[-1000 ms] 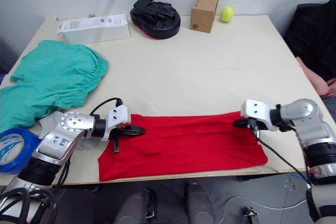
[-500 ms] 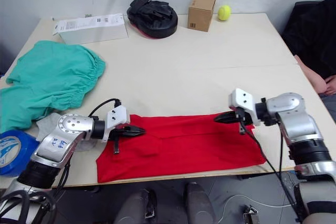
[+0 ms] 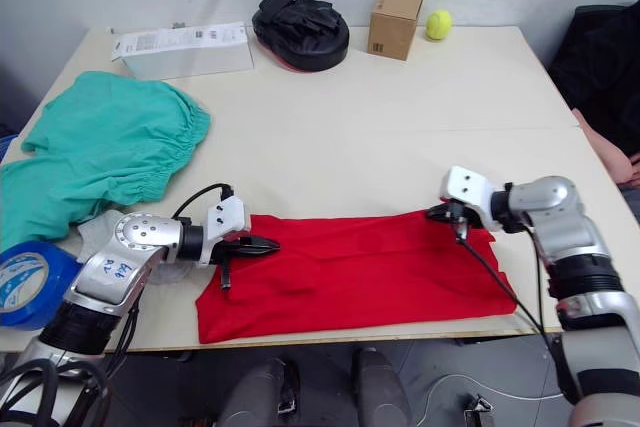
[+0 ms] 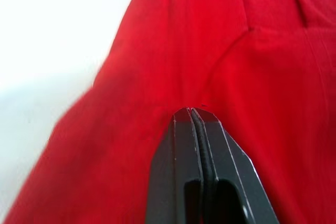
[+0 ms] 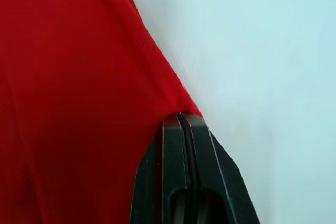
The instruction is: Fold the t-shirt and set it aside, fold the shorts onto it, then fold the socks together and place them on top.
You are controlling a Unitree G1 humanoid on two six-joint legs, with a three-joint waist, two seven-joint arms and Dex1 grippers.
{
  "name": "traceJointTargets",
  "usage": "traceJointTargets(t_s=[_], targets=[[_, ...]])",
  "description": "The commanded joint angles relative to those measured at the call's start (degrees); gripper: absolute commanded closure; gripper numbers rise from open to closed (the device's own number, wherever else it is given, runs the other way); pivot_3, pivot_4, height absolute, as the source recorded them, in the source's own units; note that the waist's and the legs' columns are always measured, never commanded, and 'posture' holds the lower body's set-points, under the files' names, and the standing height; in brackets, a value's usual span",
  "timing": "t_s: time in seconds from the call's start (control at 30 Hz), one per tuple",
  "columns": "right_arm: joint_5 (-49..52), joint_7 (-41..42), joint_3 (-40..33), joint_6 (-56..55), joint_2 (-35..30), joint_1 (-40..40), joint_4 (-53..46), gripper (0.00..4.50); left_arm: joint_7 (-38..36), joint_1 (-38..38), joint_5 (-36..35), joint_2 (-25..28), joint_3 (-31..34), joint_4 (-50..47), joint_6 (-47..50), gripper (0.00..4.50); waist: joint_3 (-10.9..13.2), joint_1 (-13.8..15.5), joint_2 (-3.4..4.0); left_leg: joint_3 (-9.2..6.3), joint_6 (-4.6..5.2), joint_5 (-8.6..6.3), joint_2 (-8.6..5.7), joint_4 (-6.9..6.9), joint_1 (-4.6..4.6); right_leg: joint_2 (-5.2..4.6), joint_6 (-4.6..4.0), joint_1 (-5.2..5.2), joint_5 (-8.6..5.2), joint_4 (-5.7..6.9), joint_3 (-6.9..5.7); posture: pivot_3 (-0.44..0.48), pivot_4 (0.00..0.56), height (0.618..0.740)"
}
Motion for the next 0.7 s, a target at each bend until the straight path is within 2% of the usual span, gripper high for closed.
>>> traceJointTargets(t_s=[0.03, 0.13, 0.27, 0.53, 0.6, 0.7], targets=[[-1.4, -0.5, -1.7, -1.7, -2.5, 1.2, 3.9, 4.5, 0.2, -0.1, 0.3, 0.1, 0.6, 0.2, -0.6, 4.46, 0.0, 0.1, 0.0, 0.0, -0.07, -0.05, 0.0, -0.01, 0.0, -0.05, -0.01, 0.04, -0.01, -0.05, -0.04, 0.0, 0.15, 0.74], [1.0, 0.4, -3.8, -2.4, -1.9, 1.2, 3.3, 4.5, 0.4, -0.4, 0.2, -0.3, 0.8, 0.7, -0.6, 4.46, 0.0, 0.0, 0.01, 0.02, -0.12, -0.13, 0.0, -0.01, 0.02, -0.06, -0.01, 0.14, 0.0, -0.1, -0.06, 0.0, 0.15, 0.74], [5.1, 2.6, -5.8, -0.7, -0.8, 3.0, -3.7, 4.5, 0.3, -0.9, -0.3, -0.6, 1.2, 1.0, -0.6, 4.46, 0.0, -0.1, 0.07, 0.0, 0.12, 0.02, 0.05, -0.05, 0.02, -0.02, 0.01, 0.13, 0.0, -0.08, -0.14, 0.0, 0.15, 0.74], [10.0, 1.6, -8.6, 3.1, 0.1, 4.8, -14.4, 4.5, -0.3, -1.4, -2.6, 0.4, 3.8, 0.0, 0.7, 4.46, 0.1, -0.1, 0.18, 0.0, 0.14, 0.06, 0.05, -0.03, 0.03, 0.0, 0.06, 0.13, 0.03, -0.04, -0.14, 0.0, 0.15, 0.74], [10.8, 1.7, -9.2, 4.5, -0.4, 5.6, -17.0, 4.5, -1.0, -0.8, -3.4, 1.1, 4.7, -1.1, 1.4, 4.08, 0.1, 0.0, 0.18, -0.01, 0.13, 0.05, 0.05, -0.05, 0.03, 0.0, 0.05, 0.13, 0.03, -0.06, -0.16, 0.0, 0.15, 0.74], [12.4, 2.2, -10.8, 7.9, -1.7, 8.3, -22.5, 3.91, -2.4, 0.3, -6.4, 2.6, 6.6, -4.4, 4.3, 3.27, 0.1, 0.1, 0.19, -0.02, 0.09, 0.03, 0.07, -0.12, -0.02, 0.0, 0.05, 0.06, 0.02, -0.11, -0.2, 0.0, 0.15, 0.74]])
